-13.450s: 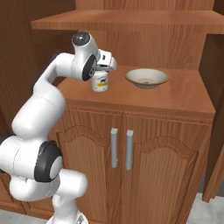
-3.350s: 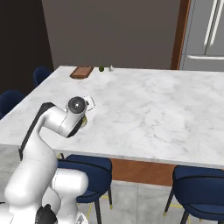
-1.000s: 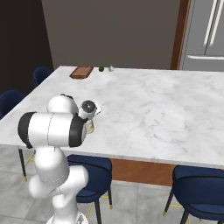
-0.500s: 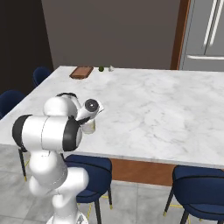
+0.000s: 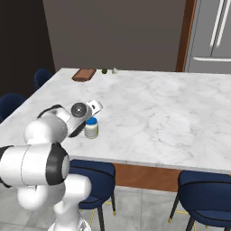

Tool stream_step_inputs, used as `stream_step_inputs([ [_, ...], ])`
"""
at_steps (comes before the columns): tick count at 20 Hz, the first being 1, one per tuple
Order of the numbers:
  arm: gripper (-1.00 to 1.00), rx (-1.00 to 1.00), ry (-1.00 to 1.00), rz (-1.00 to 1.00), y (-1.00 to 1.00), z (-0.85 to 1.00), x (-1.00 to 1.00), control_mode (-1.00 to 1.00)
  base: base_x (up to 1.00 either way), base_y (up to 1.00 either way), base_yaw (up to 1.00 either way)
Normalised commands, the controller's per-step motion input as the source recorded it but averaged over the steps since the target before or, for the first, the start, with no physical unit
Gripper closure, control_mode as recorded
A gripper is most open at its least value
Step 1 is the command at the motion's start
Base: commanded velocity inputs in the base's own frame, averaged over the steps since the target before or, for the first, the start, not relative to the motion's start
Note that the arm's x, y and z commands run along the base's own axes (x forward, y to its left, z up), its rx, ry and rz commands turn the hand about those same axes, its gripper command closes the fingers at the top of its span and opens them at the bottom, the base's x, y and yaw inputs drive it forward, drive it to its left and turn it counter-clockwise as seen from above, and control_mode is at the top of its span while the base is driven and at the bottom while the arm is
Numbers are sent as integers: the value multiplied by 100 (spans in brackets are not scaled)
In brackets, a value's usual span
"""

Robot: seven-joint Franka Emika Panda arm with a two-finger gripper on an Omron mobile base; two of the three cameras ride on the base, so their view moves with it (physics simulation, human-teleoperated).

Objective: Open the cabinet. Place the bowl and condiment on the counter. Then place the lime and garlic on the cutting board.

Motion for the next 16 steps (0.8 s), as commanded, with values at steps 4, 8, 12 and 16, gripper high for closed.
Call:
stream_step_inputs([
  [4, -100, -7, 4, -21, 0, 100, -22, -100, 0, 0, 0],
  [8, -100, -4, 0, -23, -4, 100, -46, -100, 0, 0, 0],
  [12, -100, -2, 0, -21, -10, 100, -42, -100, 0, 0, 0],
  [16, -100, -1, 3, -17, -15, 100, -24, -100, 0, 0, 0],
])
